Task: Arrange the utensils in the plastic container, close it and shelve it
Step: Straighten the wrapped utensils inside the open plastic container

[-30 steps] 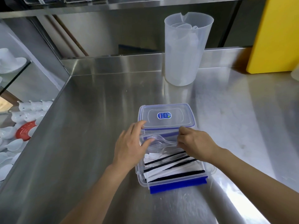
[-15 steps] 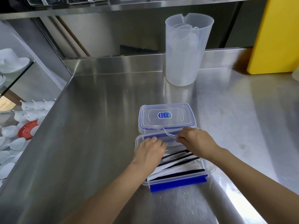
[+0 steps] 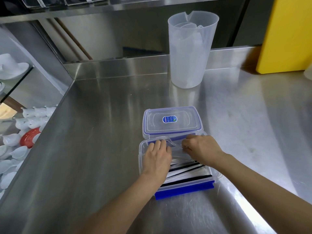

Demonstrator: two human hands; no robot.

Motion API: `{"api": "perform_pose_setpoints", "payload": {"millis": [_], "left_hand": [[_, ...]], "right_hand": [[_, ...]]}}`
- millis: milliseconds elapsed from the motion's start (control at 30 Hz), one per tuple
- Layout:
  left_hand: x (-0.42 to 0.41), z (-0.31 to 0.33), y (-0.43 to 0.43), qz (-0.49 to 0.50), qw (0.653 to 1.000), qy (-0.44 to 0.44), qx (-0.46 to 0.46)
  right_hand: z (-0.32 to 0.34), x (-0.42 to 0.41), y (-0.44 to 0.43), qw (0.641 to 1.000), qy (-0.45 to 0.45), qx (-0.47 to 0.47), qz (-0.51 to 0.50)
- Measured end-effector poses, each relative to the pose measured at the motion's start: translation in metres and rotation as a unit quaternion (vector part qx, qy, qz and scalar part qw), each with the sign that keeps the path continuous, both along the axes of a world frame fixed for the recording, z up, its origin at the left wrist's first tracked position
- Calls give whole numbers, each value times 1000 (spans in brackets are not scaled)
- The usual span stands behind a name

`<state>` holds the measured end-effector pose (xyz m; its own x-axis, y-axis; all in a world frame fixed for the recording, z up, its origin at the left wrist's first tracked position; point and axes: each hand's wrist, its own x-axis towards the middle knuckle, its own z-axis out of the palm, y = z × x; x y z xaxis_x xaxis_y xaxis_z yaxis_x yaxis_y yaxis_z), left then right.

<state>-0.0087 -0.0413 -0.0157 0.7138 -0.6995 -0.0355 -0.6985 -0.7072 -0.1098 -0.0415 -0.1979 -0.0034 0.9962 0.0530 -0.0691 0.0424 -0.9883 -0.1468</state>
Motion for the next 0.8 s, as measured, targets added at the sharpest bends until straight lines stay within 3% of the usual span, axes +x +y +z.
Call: {"api": "perform_pose_setpoints", "payload": {"millis": [400, 600, 800], "left_hand": [[-1, 7, 1, -54, 998, 37, -25], [-1, 6, -2, -13, 999, 43, -16], [-1, 10, -3, 16, 997, 71, -20]], "right_hand": [[-3, 3, 3, 999, 17, 37, 32], [-4, 9, 4, 999, 29, 36, 8], [-5, 10, 2, 997, 48, 32, 46]]}}
